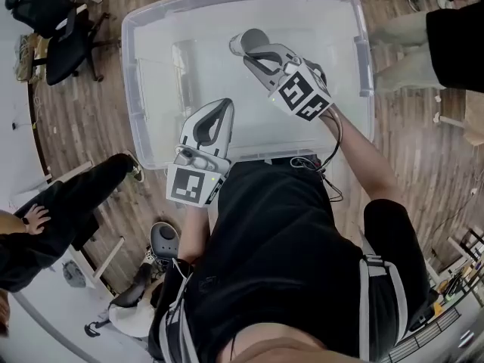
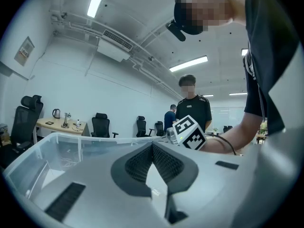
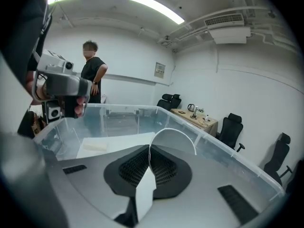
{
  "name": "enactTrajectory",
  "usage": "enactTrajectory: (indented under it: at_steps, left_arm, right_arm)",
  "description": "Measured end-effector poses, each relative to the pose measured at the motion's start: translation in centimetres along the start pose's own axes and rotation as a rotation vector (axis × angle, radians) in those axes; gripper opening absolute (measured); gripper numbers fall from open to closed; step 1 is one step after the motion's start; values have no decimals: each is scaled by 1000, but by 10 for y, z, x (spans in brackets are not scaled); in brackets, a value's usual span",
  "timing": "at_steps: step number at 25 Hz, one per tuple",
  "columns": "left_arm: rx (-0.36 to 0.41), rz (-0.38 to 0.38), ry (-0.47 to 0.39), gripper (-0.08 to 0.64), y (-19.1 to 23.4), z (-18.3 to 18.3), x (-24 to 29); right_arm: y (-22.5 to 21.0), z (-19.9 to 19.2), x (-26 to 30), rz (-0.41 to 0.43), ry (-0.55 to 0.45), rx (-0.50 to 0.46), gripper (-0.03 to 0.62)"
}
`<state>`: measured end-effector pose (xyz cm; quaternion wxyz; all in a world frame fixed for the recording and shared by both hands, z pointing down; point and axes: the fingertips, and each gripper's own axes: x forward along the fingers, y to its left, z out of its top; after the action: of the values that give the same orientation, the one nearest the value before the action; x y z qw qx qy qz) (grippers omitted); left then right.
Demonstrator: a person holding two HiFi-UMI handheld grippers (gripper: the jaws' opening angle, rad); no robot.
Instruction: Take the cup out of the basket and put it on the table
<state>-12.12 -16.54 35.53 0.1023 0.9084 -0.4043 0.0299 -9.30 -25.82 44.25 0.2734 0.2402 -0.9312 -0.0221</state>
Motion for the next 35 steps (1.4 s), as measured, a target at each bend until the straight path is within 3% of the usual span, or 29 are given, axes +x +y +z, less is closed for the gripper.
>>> enactTrajectory:
  at_steps: [7, 16, 22, 35]
  left_arm:
    - [14, -21, -5, 18, -19, 7, 5]
    - [29, -38, -7, 18, -43, 5, 14]
    - [41, -39, -5, 18, -58, 9, 19]
    - [69, 59, 25, 18, -121, 2, 21]
  right_arm:
    - [15, 31, -61, -45, -134, 49, 23]
    - [27, 41, -121, -96, -282, 125, 23]
    - [33, 56, -159, -131, -447, 208, 23]
    - [48, 2, -216, -82, -461, 259, 23]
